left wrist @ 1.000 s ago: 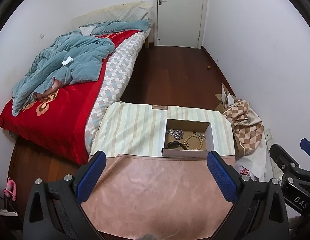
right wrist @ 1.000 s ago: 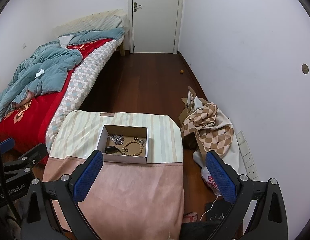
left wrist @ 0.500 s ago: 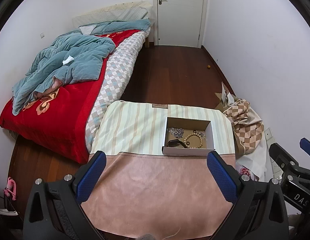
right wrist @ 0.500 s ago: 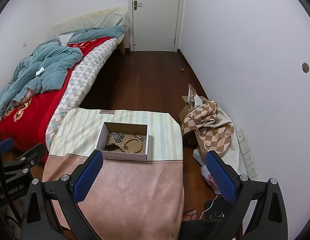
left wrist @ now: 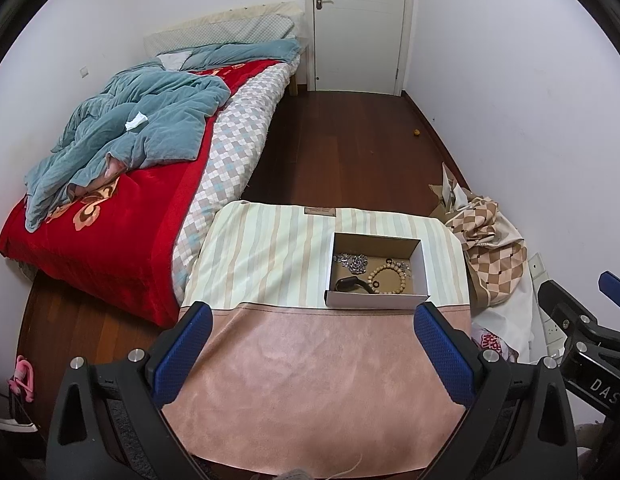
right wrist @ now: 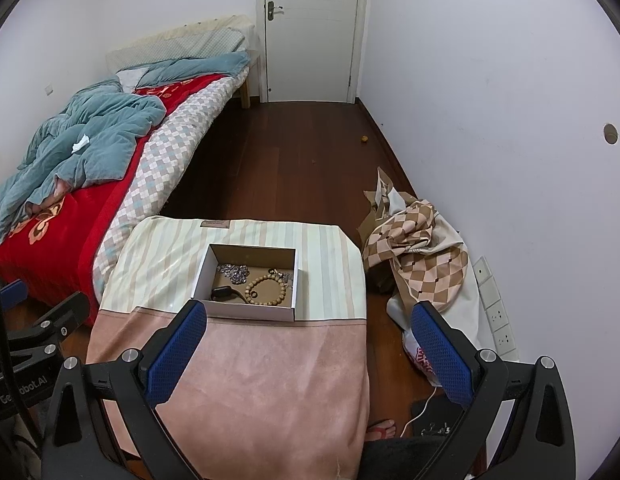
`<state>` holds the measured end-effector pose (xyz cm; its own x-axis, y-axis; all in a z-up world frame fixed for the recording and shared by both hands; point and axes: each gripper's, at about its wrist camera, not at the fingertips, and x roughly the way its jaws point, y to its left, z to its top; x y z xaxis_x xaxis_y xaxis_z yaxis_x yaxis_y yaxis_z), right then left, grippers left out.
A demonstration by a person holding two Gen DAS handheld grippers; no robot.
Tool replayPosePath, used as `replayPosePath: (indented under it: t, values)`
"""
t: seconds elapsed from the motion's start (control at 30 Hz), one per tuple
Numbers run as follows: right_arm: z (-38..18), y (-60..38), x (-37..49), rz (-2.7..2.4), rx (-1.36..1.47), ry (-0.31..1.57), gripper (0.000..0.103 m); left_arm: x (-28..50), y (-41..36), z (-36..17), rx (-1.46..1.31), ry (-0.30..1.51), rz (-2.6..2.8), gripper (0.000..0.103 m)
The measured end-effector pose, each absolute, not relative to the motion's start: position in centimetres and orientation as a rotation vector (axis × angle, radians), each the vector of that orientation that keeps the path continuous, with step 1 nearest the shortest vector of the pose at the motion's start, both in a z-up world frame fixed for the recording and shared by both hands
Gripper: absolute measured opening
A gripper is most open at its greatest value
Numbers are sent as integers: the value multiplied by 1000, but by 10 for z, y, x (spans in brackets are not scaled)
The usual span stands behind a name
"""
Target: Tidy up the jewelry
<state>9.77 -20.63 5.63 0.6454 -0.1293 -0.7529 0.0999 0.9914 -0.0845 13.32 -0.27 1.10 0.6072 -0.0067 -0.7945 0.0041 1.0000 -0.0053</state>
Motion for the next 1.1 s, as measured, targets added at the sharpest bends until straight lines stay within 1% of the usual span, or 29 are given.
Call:
replayPosePath:
  t: [1.1]
  values:
    - [55, -205, 91, -125, -42, 867, 103, 124, -2, 17, 3, 911, -10, 103]
